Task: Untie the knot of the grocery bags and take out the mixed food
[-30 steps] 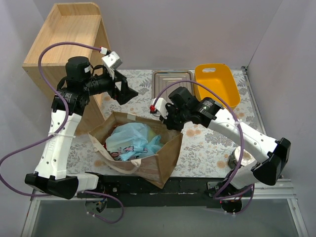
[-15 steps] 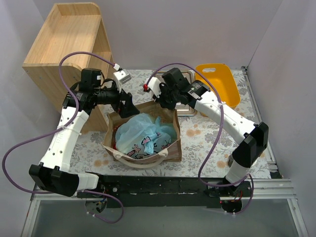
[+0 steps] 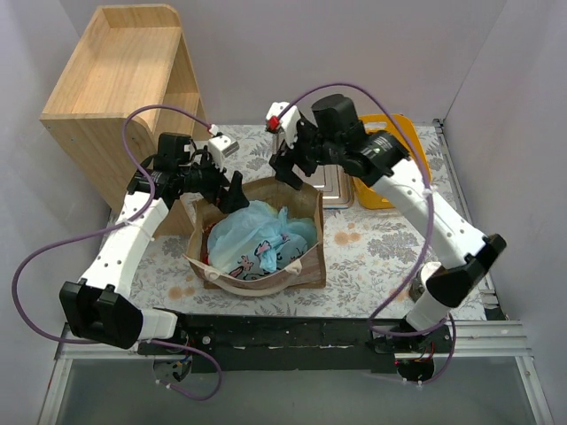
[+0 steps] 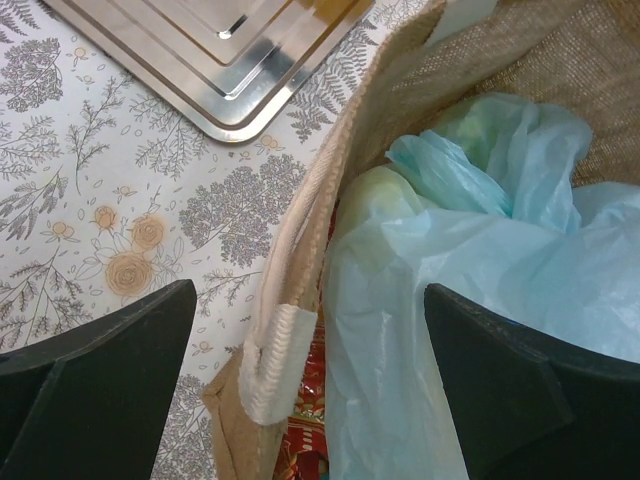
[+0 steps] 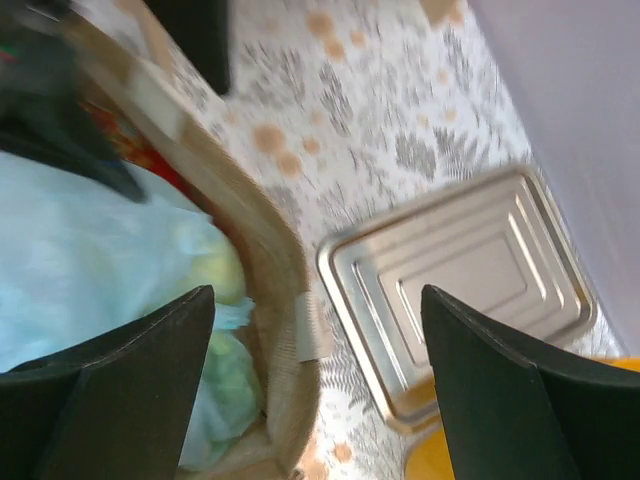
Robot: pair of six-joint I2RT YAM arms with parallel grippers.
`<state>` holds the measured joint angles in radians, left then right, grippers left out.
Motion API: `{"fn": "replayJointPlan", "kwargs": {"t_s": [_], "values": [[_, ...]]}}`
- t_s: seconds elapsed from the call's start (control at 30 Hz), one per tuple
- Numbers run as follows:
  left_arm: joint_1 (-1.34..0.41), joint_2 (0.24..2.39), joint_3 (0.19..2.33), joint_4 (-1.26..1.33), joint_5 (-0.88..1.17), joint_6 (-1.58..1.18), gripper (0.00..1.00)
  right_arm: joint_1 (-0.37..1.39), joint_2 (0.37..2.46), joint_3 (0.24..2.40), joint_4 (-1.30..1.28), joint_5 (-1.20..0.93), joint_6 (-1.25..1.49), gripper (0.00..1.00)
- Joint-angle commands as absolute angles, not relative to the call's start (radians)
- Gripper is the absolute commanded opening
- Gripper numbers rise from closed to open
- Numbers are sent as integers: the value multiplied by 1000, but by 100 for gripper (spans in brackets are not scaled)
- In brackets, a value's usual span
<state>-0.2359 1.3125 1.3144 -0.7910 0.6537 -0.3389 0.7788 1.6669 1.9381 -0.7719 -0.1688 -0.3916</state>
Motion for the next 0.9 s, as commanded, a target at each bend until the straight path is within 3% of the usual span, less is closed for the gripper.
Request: {"fn": "replayJointPlan", "kwargs": {"t_s": [0.0,0.2,0.37,0.4,0.57,0.67,0.7,0.77,0.8,0.87], "values": [[-236,1313,1318,-718,637,-422,98,825,1551,1944,-804,-412,-370,90],[-236,1324,1339,-690,571,-452,98,900,1537,1760,-855,-546,-430,91],[-238,1322,1339,-672,545,-471,98,905,1613,1776,-882,-543,-454,93],[-236,1322,1339,-669,545,-477,98,907,1624,1773,-887,-542,-456,98],[-236,1324,1335,-661,558,-495,98,936,1672,1723,-877,-509,-450,98],[-236,1322,1333,-657,563,-499,98,957,1669,1690,-861,-466,-449,77],[-238,1322,1333,-655,564,-499,98,959,1664,1690,-861,-465,-454,58],[-236,1324,1331,-647,566,-500,98,959,1654,1703,-876,-460,-482,37],[-238,1325,1331,-646,566,-502,98,959,1648,1727,-885,-454,-500,17],[-235,1327,1327,-638,568,-505,98,959,1631,1771,-917,-445,-540,4]]}}
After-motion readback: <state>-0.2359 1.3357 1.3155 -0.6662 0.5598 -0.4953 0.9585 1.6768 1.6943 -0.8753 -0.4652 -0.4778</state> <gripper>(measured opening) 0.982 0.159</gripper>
